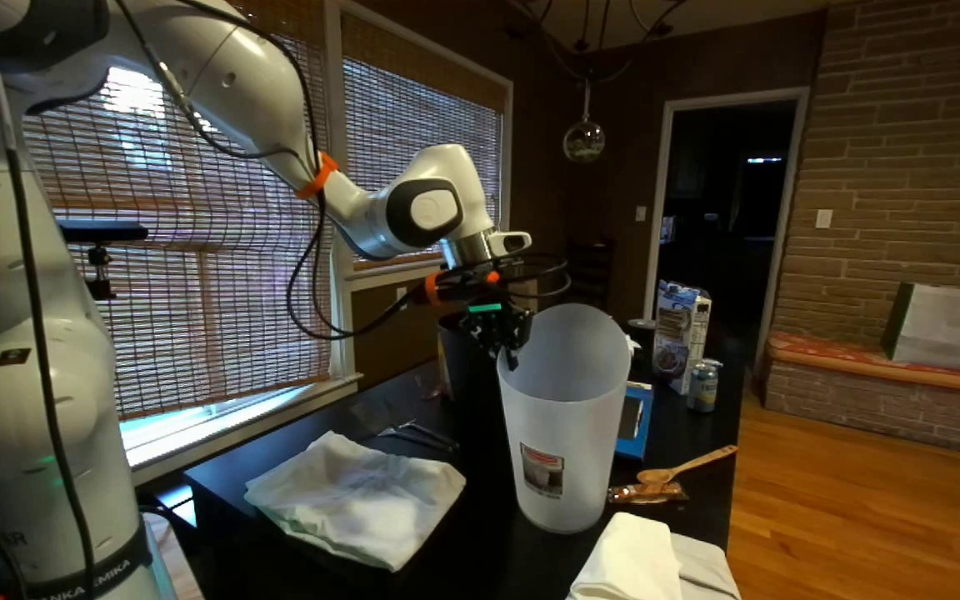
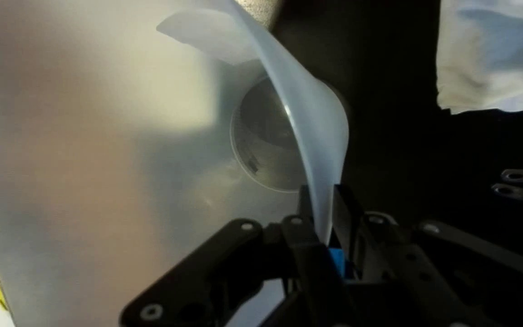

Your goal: Put the container upright

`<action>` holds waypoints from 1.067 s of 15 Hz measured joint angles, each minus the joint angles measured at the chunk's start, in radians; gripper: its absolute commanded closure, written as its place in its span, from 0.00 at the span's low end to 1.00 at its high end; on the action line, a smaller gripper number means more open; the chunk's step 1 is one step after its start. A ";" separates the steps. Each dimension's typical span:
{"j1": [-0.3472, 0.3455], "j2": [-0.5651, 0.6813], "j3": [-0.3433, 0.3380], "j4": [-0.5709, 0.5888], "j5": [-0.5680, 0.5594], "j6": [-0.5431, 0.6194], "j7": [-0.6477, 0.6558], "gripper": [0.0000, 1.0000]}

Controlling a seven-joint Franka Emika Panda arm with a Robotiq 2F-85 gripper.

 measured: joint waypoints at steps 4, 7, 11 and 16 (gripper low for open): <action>0.020 -0.031 0.006 -0.038 -0.022 0.004 -0.097 0.96; 0.023 -0.039 0.006 -0.050 -0.033 0.023 -0.155 0.59; 0.023 -0.039 0.006 -0.052 -0.038 0.060 -0.171 0.32; 0.023 -0.043 0.001 -0.041 -0.031 0.092 -0.170 0.00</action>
